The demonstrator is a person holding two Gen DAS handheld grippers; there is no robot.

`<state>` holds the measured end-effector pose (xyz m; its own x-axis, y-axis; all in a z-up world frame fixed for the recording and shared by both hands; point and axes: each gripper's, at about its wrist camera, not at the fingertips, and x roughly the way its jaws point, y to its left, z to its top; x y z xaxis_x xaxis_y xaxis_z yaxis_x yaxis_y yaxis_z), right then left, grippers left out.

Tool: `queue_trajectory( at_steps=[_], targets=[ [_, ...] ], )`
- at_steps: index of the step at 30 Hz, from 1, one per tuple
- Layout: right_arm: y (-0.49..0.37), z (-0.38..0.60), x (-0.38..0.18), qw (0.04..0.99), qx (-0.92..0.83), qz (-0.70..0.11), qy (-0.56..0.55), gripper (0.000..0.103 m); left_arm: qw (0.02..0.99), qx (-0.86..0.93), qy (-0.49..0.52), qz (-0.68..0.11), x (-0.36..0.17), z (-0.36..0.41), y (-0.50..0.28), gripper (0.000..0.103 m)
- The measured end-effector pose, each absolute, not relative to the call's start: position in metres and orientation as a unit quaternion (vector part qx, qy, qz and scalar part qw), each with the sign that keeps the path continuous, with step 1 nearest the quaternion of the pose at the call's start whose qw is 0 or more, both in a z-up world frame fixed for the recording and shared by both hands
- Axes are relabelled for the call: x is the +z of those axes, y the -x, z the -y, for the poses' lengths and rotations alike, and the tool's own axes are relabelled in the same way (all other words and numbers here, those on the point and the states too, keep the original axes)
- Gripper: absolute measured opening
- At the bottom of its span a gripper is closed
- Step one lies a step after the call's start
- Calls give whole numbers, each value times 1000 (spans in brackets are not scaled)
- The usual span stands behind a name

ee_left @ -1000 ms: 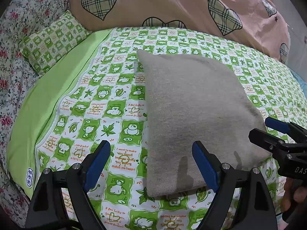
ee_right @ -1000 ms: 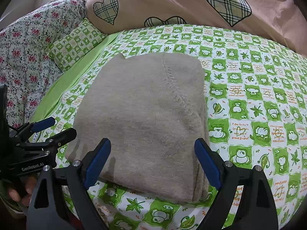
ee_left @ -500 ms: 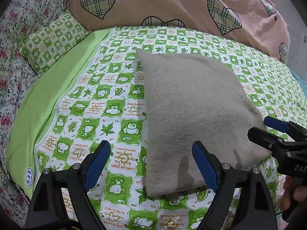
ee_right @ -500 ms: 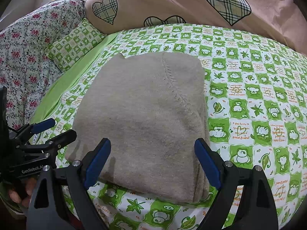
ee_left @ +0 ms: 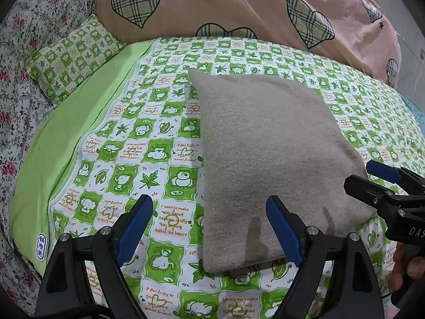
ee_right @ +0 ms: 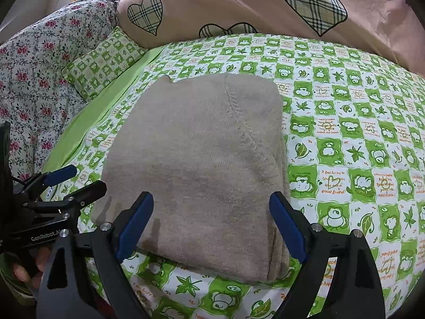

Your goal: Fold small clothes

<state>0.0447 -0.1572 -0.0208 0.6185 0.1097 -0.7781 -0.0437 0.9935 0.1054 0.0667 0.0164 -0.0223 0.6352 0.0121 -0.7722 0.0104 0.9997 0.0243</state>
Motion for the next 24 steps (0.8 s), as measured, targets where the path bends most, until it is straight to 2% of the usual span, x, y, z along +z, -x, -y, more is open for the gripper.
queue_trajectory(
  at_steps=[24],
  targets=[
    [-45,154,-16,901,41,-431,-40,89,906,-5,-17,-422,-20,-14,-66,87]
  ],
)
